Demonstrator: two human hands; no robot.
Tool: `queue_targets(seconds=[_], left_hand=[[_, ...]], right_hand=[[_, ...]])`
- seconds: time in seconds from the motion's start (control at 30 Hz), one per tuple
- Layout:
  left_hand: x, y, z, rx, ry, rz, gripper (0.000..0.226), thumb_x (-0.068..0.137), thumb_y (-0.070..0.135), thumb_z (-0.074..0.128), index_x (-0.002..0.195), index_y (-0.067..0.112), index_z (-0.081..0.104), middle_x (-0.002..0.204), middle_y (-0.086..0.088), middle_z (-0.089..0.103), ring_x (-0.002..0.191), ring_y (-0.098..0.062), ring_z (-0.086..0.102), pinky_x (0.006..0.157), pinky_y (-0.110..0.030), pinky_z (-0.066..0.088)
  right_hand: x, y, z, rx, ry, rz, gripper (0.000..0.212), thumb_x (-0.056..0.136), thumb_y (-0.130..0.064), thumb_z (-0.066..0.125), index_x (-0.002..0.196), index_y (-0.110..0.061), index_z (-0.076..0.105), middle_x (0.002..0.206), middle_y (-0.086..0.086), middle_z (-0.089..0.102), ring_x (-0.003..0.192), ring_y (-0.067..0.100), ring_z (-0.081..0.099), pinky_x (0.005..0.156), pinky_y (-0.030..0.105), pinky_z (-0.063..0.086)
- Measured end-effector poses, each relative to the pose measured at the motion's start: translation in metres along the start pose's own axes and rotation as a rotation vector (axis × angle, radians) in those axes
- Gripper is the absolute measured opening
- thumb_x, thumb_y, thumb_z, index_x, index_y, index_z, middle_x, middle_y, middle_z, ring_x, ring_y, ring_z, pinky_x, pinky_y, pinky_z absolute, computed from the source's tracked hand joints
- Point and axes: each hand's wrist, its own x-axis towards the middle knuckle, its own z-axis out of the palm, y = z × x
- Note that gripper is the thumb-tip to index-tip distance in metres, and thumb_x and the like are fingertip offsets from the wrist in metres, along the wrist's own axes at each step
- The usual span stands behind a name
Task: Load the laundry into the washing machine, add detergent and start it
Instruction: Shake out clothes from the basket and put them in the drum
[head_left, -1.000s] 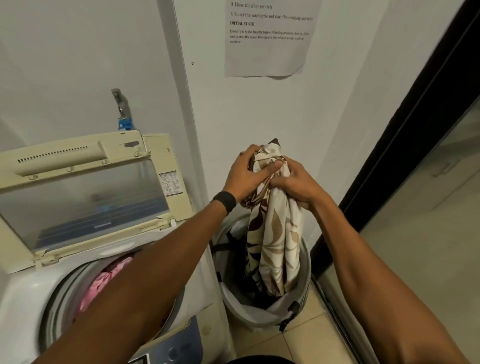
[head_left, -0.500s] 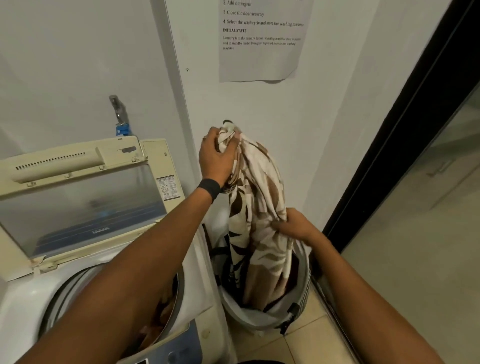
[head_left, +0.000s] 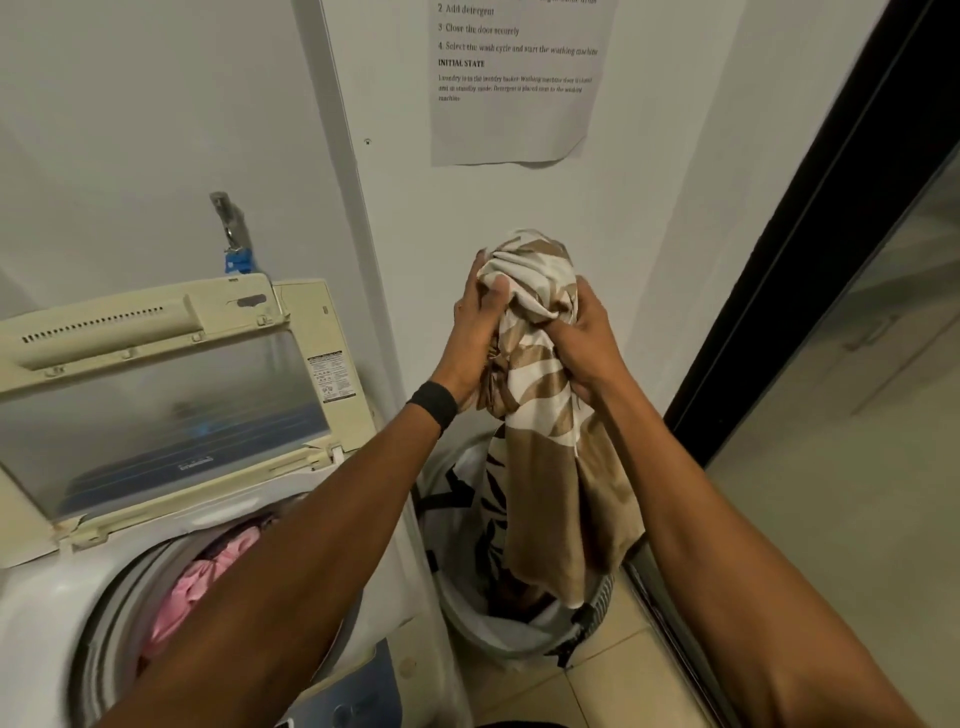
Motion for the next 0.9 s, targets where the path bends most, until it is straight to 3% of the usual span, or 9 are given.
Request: queue_targets(seconds=[0.1,0.2,0.33,0.4,0.47,0.53,0.67,0.77,0.9], left_hand=[[0.002,0.004,0.014,0.142,0.204,-0.005,0.067,0.073,0.069,0.075,0.127,0.035,0.055,0.133,-0.003,0.058,0.117,-0.016,0.064,0.102,-0.036,0.053],[0.005,-0.003,0.016,0.086,0.389,0.023,0.052,0.071,0.058,0.077,0.117,0.038,0.063,0.122,0.001,0.066,0.109,-0.014,0.067,0.099,-0.040,0.056],[0.016,0.009,0.012,0.020,0.442,0.089,0.045,0.078,0.047,0.079,0.118,0.034,0.065,0.118,0.007,0.072,0.109,-0.011,0.068,0.101,-0.042,0.056],[0.022,0.020,0.011,0.016,0.425,0.143,0.032,0.081,0.041,0.079,0.110,0.040,0.064,0.117,0.006,0.071,0.108,-0.011,0.068,0.102,-0.041,0.055],[0.026,0.028,0.007,0.069,0.420,0.176,0.029,0.080,0.041,0.078,0.103,0.042,0.061,0.114,0.004,0.070,0.105,-0.011,0.067,0.099,-0.038,0.056],[0.029,0.029,-0.004,0.117,0.457,0.189,0.035,0.074,0.048,0.078,0.103,0.035,0.062,0.112,0.001,0.069,0.100,-0.011,0.067,0.093,-0.032,0.057],[0.026,0.018,-0.036,0.472,0.567,0.160,0.050,0.077,0.041,0.083,0.119,0.023,0.061,0.120,-0.004,0.056,0.092,-0.018,0.060,0.080,-0.028,0.050],[0.017,-0.001,-0.047,0.616,0.550,0.109,0.053,0.081,0.037,0.078,0.130,0.031,0.058,0.129,-0.004,0.047,0.104,-0.026,0.061,0.086,-0.034,0.054],[0.013,-0.010,-0.029,0.508,0.295,0.099,0.067,0.092,0.029,0.072,0.151,0.036,0.042,0.138,-0.005,0.036,0.112,-0.014,0.051,0.103,-0.019,0.038]], right_hand=[[-0.002,0.000,0.004,0.044,-0.049,0.017,0.048,0.082,-0.015,0.077,0.123,-0.009,0.052,0.115,0.019,0.068,0.107,0.034,0.070,0.092,0.063,0.056],[-0.005,0.004,0.001,0.035,-0.115,-0.043,0.056,0.083,-0.010,0.071,0.135,-0.017,0.052,0.128,0.011,0.065,0.118,0.025,0.066,0.102,0.057,0.053],[-0.029,0.036,-0.003,-0.122,-0.138,-0.028,0.114,0.075,-0.036,0.091,0.158,-0.044,0.013,0.160,-0.015,0.031,0.140,-0.005,0.040,0.113,0.020,0.041],[-0.042,0.065,-0.003,-0.249,-0.242,0.100,0.128,0.066,-0.052,0.094,0.160,-0.043,0.006,0.160,-0.019,0.031,0.143,-0.001,0.039,0.117,0.026,0.035],[-0.046,0.085,-0.007,-0.383,-0.305,0.186,0.114,0.069,-0.052,0.091,0.159,-0.031,0.025,0.154,-0.011,0.045,0.139,0.013,0.048,0.117,0.035,0.038],[-0.042,0.082,-0.018,-0.459,-0.343,0.224,0.081,0.078,-0.030,0.085,0.149,-0.018,0.048,0.140,0.000,0.059,0.130,0.024,0.058,0.108,0.035,0.047],[-0.028,0.035,-0.053,-0.324,-0.135,0.114,0.042,0.084,-0.015,0.079,0.122,-0.025,0.066,0.108,-0.014,0.071,0.100,0.003,0.068,0.079,0.012,0.049],[-0.014,-0.008,-0.057,-0.080,0.001,-0.071,0.041,0.078,-0.005,0.074,0.116,-0.018,0.072,0.113,-0.001,0.076,0.106,0.011,0.071,0.091,0.022,0.055],[0.004,-0.026,-0.020,0.118,0.130,-0.147,0.040,0.079,0.000,0.065,0.118,-0.005,0.066,0.118,0.005,0.073,0.108,0.013,0.070,0.093,0.024,0.054]])
